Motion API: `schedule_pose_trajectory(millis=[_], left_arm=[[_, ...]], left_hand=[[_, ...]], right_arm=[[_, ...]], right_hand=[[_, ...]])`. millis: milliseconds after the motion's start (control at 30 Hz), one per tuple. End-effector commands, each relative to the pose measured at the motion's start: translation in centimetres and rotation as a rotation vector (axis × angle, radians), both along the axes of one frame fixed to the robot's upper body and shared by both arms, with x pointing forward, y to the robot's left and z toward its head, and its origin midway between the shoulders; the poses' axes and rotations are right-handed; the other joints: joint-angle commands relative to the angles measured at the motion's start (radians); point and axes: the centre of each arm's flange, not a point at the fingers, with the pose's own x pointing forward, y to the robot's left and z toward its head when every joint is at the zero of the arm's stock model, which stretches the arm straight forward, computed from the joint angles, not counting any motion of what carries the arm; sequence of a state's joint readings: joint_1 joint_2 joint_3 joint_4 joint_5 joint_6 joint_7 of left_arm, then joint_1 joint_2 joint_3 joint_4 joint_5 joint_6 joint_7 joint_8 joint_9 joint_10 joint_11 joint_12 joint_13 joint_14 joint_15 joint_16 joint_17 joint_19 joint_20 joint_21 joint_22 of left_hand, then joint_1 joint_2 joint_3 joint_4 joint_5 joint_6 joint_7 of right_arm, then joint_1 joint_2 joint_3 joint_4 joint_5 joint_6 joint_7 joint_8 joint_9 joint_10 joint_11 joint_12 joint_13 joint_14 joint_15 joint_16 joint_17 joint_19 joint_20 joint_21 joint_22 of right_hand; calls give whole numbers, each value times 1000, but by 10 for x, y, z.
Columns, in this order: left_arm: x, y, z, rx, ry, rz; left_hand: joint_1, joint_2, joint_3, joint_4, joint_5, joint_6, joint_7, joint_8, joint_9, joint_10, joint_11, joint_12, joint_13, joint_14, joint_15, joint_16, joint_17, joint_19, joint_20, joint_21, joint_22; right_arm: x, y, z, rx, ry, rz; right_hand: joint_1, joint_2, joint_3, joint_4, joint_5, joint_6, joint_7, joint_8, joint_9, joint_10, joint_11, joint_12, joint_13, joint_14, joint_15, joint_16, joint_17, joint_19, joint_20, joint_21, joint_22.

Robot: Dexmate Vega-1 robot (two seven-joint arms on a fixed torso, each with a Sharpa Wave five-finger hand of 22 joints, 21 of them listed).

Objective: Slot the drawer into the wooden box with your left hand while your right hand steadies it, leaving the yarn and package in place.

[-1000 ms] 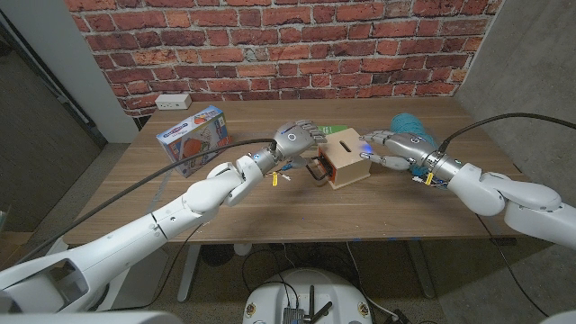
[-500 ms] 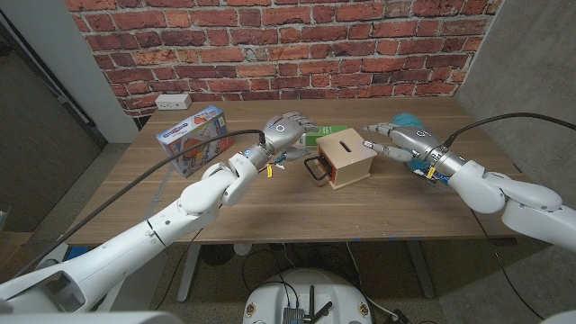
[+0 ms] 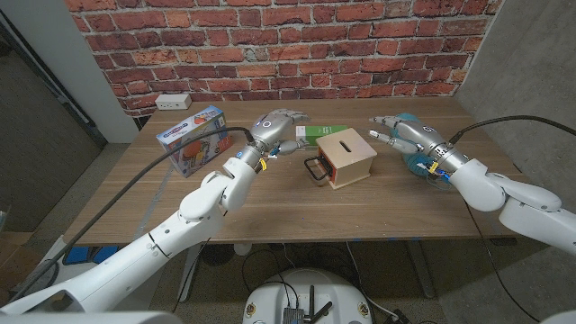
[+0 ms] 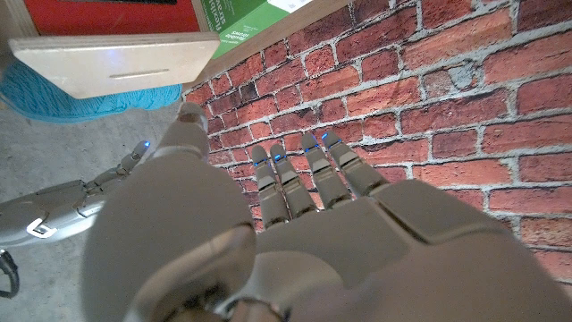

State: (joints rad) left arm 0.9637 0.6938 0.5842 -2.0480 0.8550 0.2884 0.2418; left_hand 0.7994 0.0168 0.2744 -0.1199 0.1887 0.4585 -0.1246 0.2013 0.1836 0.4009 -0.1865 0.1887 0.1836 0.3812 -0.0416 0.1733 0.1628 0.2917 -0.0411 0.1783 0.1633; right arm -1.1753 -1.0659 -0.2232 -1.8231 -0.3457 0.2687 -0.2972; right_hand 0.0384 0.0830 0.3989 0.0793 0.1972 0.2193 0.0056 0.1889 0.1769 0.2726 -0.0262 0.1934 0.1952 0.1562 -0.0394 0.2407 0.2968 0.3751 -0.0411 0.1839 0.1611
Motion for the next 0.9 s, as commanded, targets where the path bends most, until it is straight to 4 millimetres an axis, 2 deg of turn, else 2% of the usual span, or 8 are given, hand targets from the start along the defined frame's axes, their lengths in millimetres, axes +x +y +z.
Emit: schedule_pose_trajectory(millis=[33,133,233,467,900], left_arm=[[2,20,-9,-216,89,-77],[8,28,-9,-277,122,-115],[13,34,-12,-344,141,-159],[29,47,-10,-426,170,-222],[65,68,-20,-594,235,-314]], left_hand=[[-15,8,-2,5,6,-9,13,-6,4,-1,16,-4,2,-10,-102,-1,3,9,-144,4,2],[-23,13,-2,7,6,-15,16,-8,3,-3,20,-4,2,-16,-97,-2,3,7,-141,4,3],[-34,28,2,11,8,-30,25,-12,3,-19,37,-7,2,-28,-86,-4,3,0,-135,2,3],[-45,38,5,11,9,-43,32,-16,2,-38,46,-10,2,-39,-80,-5,2,-5,-128,2,3],[-63,57,12,11,9,-72,45,-22,0,-60,62,-10,1,-55,-65,-5,2,-10,-115,3,3]], right_arm=[[7,-2,6,129,40,21],[9,1,9,145,78,16],[9,4,12,176,102,9],[17,6,16,288,145,21],[50,-8,5,508,199,93]], right_hand=[[11,48,3,-6,2,-7,5,1,3,-7,6,0,0,-6,-14,-3,4,-1,-45,3,5],[13,47,3,-9,2,-12,5,0,3,-10,7,-1,0,-7,-12,-4,3,-1,-44,3,5],[13,45,3,-10,2,-15,8,-1,3,-13,8,-1,0,-10,-9,-5,3,-3,-41,2,5],[11,43,4,-9,2,-20,11,-2,3,-22,8,-4,0,-14,-8,-9,1,-6,-39,1,5],[7,42,5,-6,2,-48,-5,-10,2,-27,12,-4,-2,-22,-6,-14,-1,-1,-38,3,5]])
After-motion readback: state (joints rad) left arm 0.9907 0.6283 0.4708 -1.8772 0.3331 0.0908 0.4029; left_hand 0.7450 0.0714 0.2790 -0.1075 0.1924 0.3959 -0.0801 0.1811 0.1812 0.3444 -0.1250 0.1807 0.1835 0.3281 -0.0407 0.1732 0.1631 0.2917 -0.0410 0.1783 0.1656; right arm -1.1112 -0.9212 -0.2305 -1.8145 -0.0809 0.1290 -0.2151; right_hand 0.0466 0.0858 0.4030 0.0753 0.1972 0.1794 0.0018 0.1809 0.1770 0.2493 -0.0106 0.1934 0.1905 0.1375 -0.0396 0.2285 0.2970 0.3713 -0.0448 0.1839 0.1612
